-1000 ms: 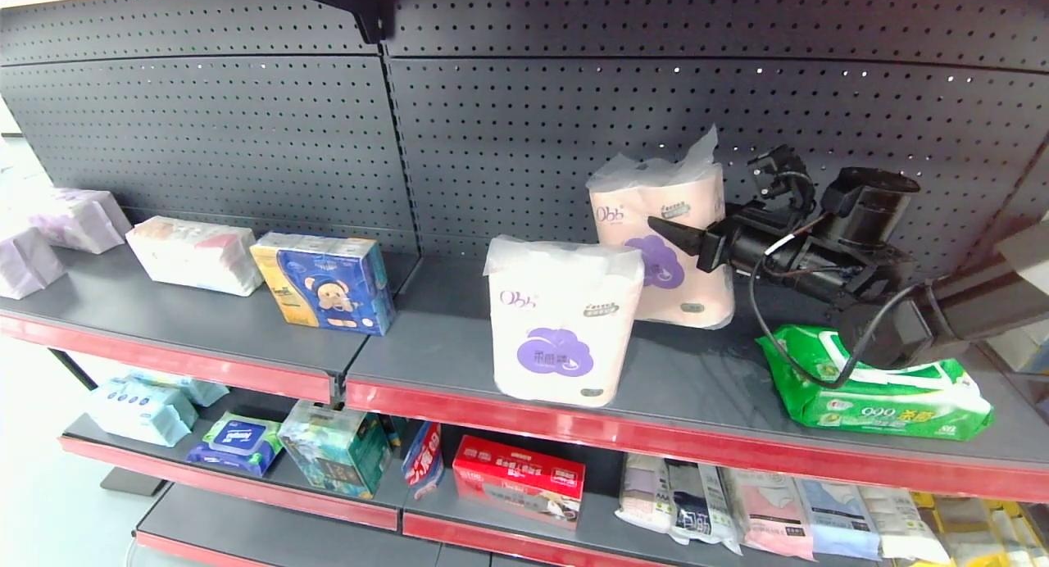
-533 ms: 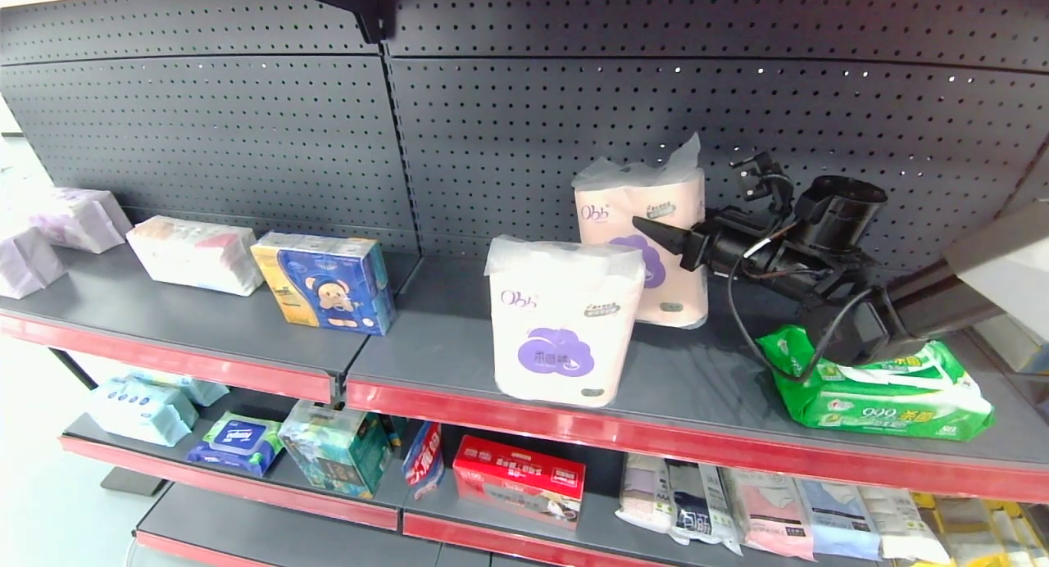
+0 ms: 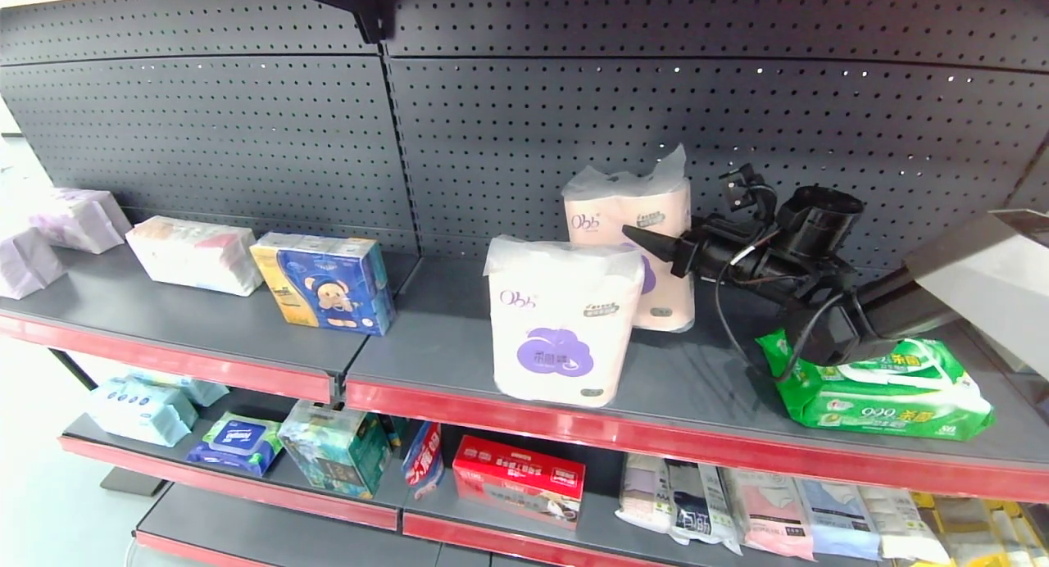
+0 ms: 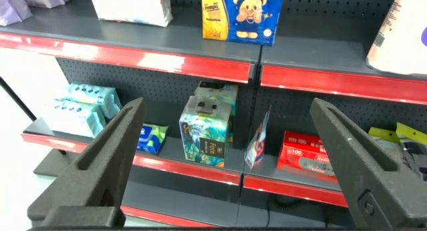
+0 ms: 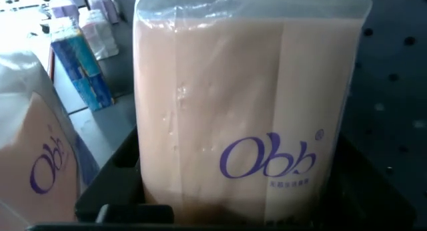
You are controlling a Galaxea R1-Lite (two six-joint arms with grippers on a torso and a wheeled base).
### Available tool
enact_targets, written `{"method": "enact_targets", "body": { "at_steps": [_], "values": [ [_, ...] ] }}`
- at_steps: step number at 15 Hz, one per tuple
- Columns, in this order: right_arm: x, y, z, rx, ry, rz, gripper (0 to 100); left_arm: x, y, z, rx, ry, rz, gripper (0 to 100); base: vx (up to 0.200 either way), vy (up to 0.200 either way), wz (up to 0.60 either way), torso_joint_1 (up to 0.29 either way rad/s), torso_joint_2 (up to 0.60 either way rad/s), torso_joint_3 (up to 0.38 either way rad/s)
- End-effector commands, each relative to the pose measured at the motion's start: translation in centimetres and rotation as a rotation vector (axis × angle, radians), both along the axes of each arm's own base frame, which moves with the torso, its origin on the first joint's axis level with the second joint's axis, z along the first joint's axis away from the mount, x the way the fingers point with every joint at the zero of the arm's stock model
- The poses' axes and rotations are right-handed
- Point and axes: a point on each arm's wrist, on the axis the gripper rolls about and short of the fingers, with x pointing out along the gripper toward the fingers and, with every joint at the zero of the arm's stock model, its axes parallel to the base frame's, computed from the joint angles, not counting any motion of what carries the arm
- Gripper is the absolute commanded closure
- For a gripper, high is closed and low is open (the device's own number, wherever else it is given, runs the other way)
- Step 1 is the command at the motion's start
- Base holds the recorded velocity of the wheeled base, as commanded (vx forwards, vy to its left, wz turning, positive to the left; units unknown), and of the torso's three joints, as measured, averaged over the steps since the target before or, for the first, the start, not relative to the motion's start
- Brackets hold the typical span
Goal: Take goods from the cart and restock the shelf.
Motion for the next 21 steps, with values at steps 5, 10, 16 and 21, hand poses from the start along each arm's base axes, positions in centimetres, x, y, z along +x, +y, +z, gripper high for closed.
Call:
{"method": "enact_targets", "body": {
  "at_steps": [5, 10, 16, 21],
  "values": [
    [0.7, -0.2, -0.9, -0.018, -0.009, 0.051, 100, 0.0, 0.0, 0.0, 0.000, 0.000, 0.001, 0, 0.000, 0.000, 0.00, 0.000, 0.00, 0.000],
    [0.5, -0.9, -1.6, -0.089, -0.057, 0.128, 100, 0.0, 0.0, 0.0, 0.000, 0.003, 0.001, 0, 0.000, 0.000, 0.00, 0.000, 0.00, 0.000],
    [0.4, -2.4, -2.4, -0.143, -0.089, 0.197, 100, 0.0, 0.0, 0.0, 0.000, 0.002, 0.003, 0, 0.000, 0.000, 0.00, 0.000, 0.00, 0.000],
    [0.5, -2.5, -3.1, -0.170, -0.110, 0.238, 100, 0.0, 0.0, 0.0, 0.000, 0.002, 0.001, 0, 0.000, 0.000, 0.00, 0.000, 0.00, 0.000]
  ]
}}
